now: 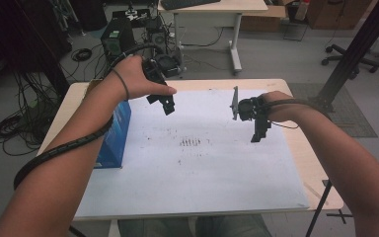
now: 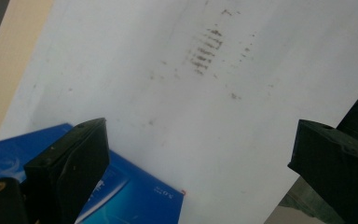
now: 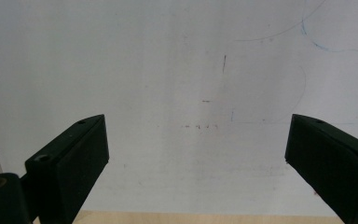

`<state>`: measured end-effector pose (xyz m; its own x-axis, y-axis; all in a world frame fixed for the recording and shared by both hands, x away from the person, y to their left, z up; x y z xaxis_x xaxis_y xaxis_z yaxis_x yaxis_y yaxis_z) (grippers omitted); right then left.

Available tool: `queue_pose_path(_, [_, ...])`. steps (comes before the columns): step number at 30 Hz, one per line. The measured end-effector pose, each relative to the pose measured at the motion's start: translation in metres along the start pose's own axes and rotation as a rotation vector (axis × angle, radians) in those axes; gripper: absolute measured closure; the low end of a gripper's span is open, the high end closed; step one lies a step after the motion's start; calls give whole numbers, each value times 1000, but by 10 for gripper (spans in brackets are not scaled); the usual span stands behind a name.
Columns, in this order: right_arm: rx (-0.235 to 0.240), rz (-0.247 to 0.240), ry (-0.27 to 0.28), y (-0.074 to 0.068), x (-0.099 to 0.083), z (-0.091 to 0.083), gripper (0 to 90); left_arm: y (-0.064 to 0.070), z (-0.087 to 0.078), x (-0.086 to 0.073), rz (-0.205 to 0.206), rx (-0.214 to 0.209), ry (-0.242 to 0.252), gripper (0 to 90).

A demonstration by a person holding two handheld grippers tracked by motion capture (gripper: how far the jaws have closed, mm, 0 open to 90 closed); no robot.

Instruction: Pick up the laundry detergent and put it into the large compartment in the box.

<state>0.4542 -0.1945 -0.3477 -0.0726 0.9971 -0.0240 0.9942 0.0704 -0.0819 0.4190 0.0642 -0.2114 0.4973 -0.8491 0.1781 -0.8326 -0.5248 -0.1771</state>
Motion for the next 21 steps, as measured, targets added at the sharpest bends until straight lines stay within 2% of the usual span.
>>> queue_pose_path(6, [4,2,-4,-1,1,0,61,12,7,11,67,-21,3,49])
queue_pose_path(9, [-1,1,-1,-1,1,0,61,18,9,15,89,-45,27,49])
queue_pose_path(16, [0,-2,-3,-1,2,1,61,29,20,19,132,-60,-8,49])
queue_pose_path(21, [1,-12,-4,-1,4,2,61,30,26,15,149,-64,-37,47])
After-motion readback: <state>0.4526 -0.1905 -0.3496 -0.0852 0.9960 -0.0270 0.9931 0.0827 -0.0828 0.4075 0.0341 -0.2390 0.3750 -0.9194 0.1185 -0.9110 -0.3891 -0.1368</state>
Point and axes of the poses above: each handheld gripper's, and its own axes: z roughly forward along the jaws, x roughly out of its top, y roughly to its right, the point moved 3 cm from there along z, roughly forward along the jaws, and after that the axes turned 5 degrees about x, right-handed, at the moved point
